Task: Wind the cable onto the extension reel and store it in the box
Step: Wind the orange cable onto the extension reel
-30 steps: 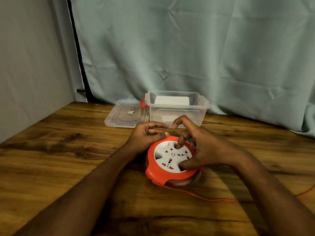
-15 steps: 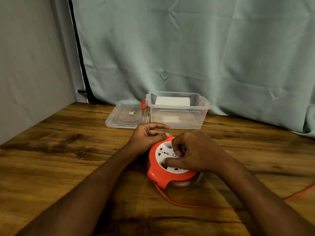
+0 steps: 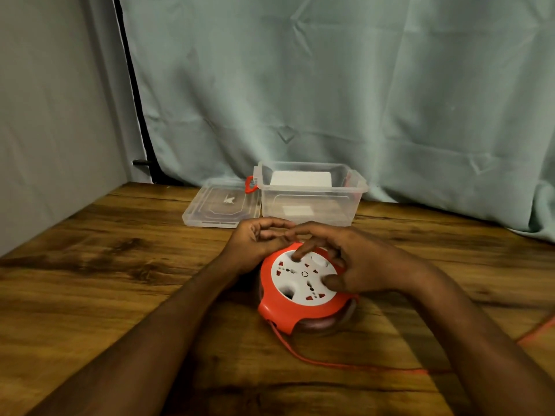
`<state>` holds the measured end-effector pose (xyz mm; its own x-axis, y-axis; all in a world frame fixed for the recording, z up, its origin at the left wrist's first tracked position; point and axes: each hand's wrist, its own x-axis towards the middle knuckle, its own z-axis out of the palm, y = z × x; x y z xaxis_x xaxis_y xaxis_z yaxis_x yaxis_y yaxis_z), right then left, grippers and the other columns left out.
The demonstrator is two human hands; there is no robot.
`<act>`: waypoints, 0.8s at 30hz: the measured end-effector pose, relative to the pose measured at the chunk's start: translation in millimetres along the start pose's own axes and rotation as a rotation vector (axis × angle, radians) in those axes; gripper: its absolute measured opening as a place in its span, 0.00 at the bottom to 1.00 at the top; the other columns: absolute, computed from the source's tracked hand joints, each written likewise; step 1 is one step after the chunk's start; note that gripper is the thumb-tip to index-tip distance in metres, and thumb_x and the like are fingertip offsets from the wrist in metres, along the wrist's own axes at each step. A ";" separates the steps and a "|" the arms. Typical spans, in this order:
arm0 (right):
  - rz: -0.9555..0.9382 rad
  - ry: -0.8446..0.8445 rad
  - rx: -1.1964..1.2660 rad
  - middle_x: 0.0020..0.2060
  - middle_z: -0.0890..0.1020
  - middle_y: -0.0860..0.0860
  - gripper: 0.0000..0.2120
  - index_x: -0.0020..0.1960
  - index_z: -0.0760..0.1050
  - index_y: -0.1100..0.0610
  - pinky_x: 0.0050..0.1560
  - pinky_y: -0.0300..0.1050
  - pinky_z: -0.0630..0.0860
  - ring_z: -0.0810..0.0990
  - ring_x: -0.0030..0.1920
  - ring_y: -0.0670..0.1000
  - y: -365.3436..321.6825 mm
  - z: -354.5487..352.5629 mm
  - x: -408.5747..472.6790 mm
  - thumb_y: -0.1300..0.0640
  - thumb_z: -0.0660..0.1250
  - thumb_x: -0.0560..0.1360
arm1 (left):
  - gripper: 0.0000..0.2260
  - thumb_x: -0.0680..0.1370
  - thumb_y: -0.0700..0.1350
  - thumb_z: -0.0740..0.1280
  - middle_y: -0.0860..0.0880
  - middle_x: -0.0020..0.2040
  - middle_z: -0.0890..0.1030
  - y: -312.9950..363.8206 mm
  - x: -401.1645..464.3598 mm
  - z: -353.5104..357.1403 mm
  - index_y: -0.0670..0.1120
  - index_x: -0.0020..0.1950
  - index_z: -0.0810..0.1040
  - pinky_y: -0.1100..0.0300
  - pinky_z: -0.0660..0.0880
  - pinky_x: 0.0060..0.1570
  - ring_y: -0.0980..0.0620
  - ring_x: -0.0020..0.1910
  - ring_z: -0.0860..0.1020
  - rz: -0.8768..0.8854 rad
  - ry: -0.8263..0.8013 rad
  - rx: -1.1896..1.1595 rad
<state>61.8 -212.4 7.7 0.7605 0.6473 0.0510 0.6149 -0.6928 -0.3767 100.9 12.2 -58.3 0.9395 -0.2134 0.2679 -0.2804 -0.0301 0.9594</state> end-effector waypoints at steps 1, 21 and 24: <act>-0.001 0.002 0.013 0.60 0.82 0.31 0.46 0.77 0.60 0.34 0.46 0.39 0.76 0.79 0.48 0.33 -0.3 0.1 -0.2 0.61 0.78 0.69 | 0.14 0.76 0.39 0.72 0.43 0.48 0.87 -0.1 -0.1 0.4 0.42 0.61 0.80 0.53 0.84 0.43 0.43 0.46 0.87 -0.001 -0.002 -0.005; 0.047 0.118 -0.152 0.36 0.82 0.42 0.26 0.48 0.73 0.42 0.35 0.40 0.73 0.78 0.37 0.40 -10.7 7.5 0.2 0.33 0.80 0.59 | 0.14 0.76 0.38 0.73 0.40 0.47 0.87 -2.2 0.0 1.8 0.43 0.61 0.81 0.53 0.83 0.43 0.41 0.46 0.86 0.009 -0.005 -0.050; 0.030 0.174 -0.218 0.30 0.78 0.42 0.23 0.38 0.74 0.47 0.34 0.41 0.69 0.75 0.33 0.41 -15.4 11.6 2.2 0.31 0.78 0.60 | 0.14 0.76 0.37 0.72 0.40 0.47 0.87 -0.8 -0.2 2.3 0.43 0.61 0.81 0.57 0.82 0.41 0.45 0.44 0.87 0.010 -0.005 -0.049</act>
<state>51.7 -196.7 2.9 0.7919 0.5742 0.2076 0.6076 -0.7750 -0.1740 100.5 10.0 -59.4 0.9357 -0.2186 0.2769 -0.2794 0.0199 0.9600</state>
